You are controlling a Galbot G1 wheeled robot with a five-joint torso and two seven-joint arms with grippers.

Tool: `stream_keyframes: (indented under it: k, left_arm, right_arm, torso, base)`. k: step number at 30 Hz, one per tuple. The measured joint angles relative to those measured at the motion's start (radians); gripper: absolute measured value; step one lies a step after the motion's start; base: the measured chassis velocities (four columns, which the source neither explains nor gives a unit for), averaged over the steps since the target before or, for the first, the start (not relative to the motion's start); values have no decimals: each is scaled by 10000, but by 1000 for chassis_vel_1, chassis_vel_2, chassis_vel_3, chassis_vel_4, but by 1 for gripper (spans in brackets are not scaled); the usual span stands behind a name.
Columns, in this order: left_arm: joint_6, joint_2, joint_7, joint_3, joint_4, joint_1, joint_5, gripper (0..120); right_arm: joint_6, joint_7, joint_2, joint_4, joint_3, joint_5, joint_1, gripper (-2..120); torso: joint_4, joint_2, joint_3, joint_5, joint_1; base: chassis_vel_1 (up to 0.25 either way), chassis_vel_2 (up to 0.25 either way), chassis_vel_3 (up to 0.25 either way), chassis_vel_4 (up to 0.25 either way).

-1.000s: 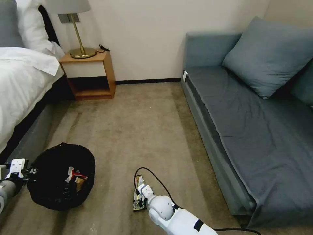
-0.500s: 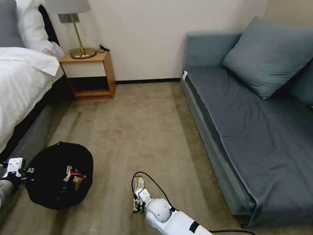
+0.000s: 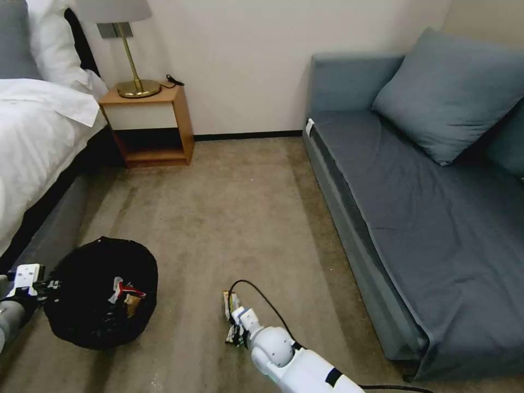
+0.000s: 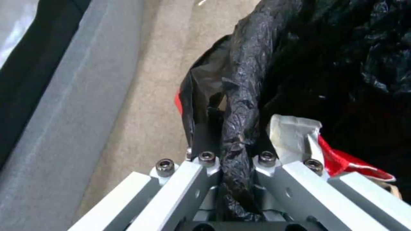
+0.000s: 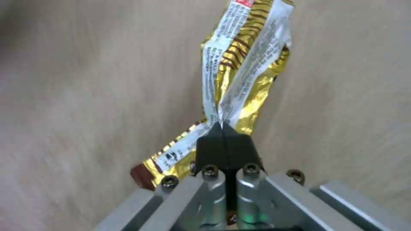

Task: Pick up the trash bin, then pick up the garbage on the floor and place it into the trash bin.

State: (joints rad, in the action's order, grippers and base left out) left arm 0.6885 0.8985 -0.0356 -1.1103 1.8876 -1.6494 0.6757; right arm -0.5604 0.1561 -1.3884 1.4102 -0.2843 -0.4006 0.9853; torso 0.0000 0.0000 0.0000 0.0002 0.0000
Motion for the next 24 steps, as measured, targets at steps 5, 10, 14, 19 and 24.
stream_keyframes:
  k: [5,10,14,19,24]
  left_arm:
    - [-4,22,0,87,-13,83,-17,3]
    - [-12,147,0,228,64,69,-107,3]
    - [-17,168,6,288,112,65,-147,3]
    - [-18,148,10,326,200,69,-152,3]
    - [-6,134,10,397,237,76,-157,3]
  right_arm:
    - [-38,271,776,2081,522,-1007,-32,0]
    - [803,215,1059,4087,463,-1370,-384,0]
    - [1654,162,527,4354,-339,-1190,-770,0]
    - [2033,168,-673,3559,-1569,-905,-1355,0]
    - [2171,403,-2051,2382,-2494,-921,-1738,0]
  torso:
    - [-2,0,0,0,0]
    - [-2,0,0,-1,0]
    - [1,0,0,-2,0]
    - [2,0,0,-4,0]
    - [3,0,0,-4,0]
  base:
    - [0,0,0,0]
    - [0,0,0,0]
    - [0,0,0,0]
    - [0,0,0,0]
    - [0,0,0,0]
